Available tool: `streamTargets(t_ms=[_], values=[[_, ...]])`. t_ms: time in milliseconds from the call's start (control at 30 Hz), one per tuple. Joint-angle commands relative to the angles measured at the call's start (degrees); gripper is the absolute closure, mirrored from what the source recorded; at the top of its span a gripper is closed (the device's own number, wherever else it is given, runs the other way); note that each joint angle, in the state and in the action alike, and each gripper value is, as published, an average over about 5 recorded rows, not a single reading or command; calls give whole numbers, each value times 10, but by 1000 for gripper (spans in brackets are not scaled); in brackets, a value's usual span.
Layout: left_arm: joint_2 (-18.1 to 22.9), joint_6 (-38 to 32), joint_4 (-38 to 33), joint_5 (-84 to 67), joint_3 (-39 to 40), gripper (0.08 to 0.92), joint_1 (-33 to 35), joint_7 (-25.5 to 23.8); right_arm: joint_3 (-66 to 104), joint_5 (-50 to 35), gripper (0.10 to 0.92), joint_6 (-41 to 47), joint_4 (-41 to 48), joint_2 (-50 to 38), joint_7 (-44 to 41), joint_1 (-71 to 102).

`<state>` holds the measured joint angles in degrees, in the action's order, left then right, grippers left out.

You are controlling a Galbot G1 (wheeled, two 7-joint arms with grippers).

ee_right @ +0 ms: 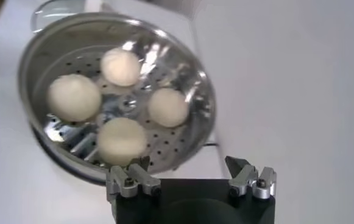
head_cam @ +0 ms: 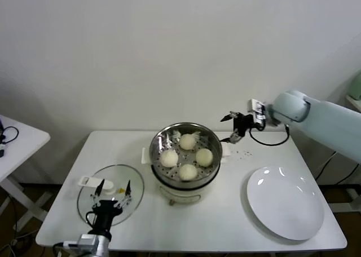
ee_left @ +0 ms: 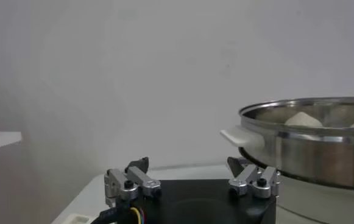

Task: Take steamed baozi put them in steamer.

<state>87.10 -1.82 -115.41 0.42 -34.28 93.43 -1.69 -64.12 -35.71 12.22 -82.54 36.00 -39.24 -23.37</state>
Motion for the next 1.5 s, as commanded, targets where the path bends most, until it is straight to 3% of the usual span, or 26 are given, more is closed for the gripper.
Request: streamTargets(t_ms=[33, 233, 567, 733, 967, 1500], values=[[1, -1, -3, -2, -3, 177, -1, 1, 486, 69, 203, -61, -125, -146, 182, 454], [-3, -3, -6, -9, -7, 177, 2, 0, 766, 100, 203, -84, -152, -80, 203, 715], [-1, -10, -8, -18, -10, 177, 1, 4, 995, 163, 203, -186, -189, 135, 225, 960], [0, -14, -9, -27, -16, 177, 0, 14, 1044, 175, 203, -219, -212, 245, 269, 1027], [-7, -10, -8, -38, -28, 177, -5, 7, 1072, 180, 203, -262, -217, 333, 262, 1100], [-9, -7, 1, -54, -49, 177, -15, 5, 1074, 160, 203, -323, -198, 419, 254, 1146]])
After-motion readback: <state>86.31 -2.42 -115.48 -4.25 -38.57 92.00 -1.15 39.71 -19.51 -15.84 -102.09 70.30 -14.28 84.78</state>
